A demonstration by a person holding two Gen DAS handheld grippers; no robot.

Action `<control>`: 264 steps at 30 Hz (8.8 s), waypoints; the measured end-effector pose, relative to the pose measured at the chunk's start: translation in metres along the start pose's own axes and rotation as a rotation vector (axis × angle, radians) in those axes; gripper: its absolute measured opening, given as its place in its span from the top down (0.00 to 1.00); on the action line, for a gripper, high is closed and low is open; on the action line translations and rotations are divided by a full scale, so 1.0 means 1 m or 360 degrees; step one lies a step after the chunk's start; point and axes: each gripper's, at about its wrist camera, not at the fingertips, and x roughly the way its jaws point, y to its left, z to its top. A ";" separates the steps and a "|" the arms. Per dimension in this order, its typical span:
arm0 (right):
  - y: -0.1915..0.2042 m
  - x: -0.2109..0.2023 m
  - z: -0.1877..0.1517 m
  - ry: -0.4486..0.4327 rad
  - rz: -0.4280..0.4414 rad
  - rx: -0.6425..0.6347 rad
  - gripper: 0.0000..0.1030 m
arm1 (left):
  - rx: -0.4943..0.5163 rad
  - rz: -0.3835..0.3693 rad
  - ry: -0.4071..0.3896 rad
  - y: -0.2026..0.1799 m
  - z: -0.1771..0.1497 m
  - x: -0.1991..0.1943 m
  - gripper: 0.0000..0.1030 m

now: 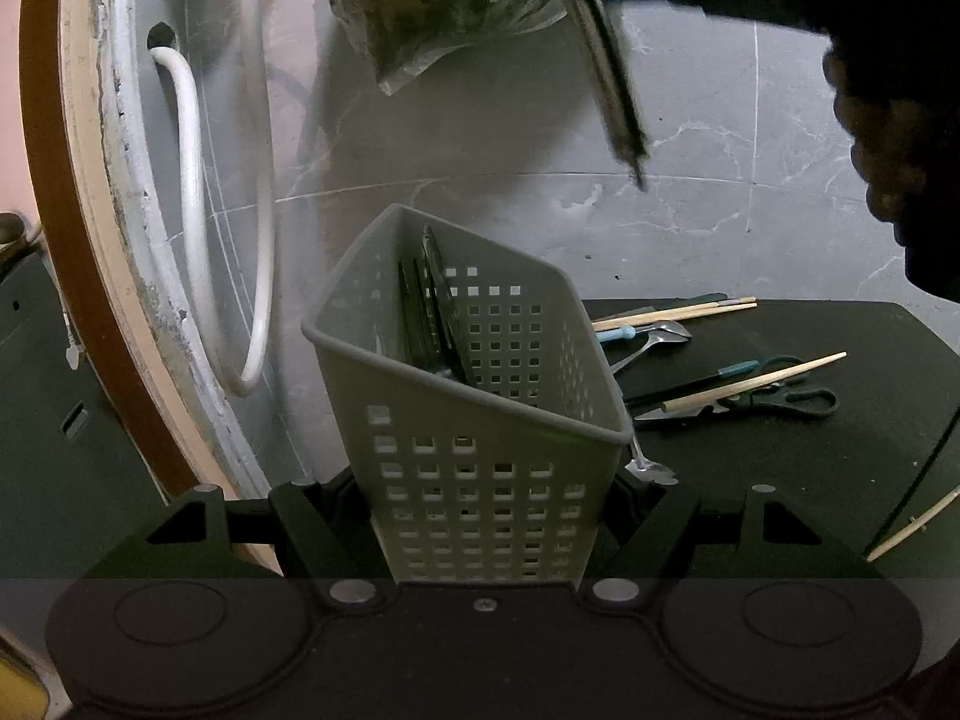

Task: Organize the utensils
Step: 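Carry the silver peeler over the white caddy with the right gripper, then lower the peeler handle-down into the caddy and open the right gripper, then move the right gripper back over the utensil pile, then grasp a silver spoon by its handle with the right gripper, then lift the silver spoon and carry it toward the caddy with the right gripper, then lower the spoon into the caddy and open the right gripper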

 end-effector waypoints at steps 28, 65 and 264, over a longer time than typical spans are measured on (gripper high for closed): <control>0.046 0.034 -0.074 0.0354 0.0093 0.0182 0.80 | 0.0002 -0.0027 -0.0011 0.004 -0.001 0.003 0.26; 0.002 -0.103 -0.072 0.0801 -0.0751 -0.0100 0.00 | 0.0008 -0.0042 -0.0012 0.007 -0.002 0.005 0.26; 0.113 -0.013 -0.051 0.0629 -0.0121 -0.1413 0.98 | 0.0053 -0.0066 -0.0031 0.003 -0.001 0.018 0.25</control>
